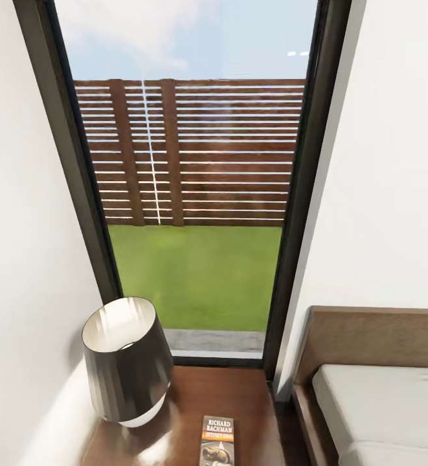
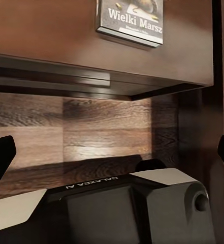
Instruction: In the bedroom, move the book from the bed onto either nightstand, and place the two sandals side by side next to the bed.
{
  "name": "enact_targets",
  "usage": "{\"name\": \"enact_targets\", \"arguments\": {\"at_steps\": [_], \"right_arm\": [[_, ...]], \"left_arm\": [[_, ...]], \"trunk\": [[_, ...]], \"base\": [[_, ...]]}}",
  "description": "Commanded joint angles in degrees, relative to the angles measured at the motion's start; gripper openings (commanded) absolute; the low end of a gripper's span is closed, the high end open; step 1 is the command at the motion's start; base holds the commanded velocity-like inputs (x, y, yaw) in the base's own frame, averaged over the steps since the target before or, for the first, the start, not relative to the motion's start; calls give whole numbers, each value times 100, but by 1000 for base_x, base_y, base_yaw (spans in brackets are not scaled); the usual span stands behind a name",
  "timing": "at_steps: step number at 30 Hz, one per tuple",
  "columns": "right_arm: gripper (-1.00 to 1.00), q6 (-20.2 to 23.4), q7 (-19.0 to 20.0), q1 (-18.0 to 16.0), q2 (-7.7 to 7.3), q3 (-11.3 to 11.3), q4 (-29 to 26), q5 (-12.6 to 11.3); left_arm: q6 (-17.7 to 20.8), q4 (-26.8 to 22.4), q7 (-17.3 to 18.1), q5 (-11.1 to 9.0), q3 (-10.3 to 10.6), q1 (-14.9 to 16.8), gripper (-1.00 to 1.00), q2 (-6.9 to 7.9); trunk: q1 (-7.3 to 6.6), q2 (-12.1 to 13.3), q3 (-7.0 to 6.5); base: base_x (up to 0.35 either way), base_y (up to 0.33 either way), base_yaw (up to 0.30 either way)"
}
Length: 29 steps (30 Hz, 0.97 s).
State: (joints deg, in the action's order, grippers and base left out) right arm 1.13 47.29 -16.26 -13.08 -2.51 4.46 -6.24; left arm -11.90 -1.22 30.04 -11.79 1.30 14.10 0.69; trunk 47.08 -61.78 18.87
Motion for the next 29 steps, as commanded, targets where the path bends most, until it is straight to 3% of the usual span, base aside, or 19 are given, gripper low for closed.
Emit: {"name": "enact_targets", "arguments": {"at_steps": [1, 29], "right_arm": [[100, 13, 25, -9, 12, -29, 15, -61], [100, 15, 25, -9, 43, -30, 19, -60]], "left_arm": [[-14, 8, 19, -35, 18, 5, 100, 1], [-14, 7, 11, -31, 19, 5, 100, 10]], "trunk": [[0, -5, 7], [0, -5, 7]], "base": [[0, 0, 0], [0, 0, 0]]}}
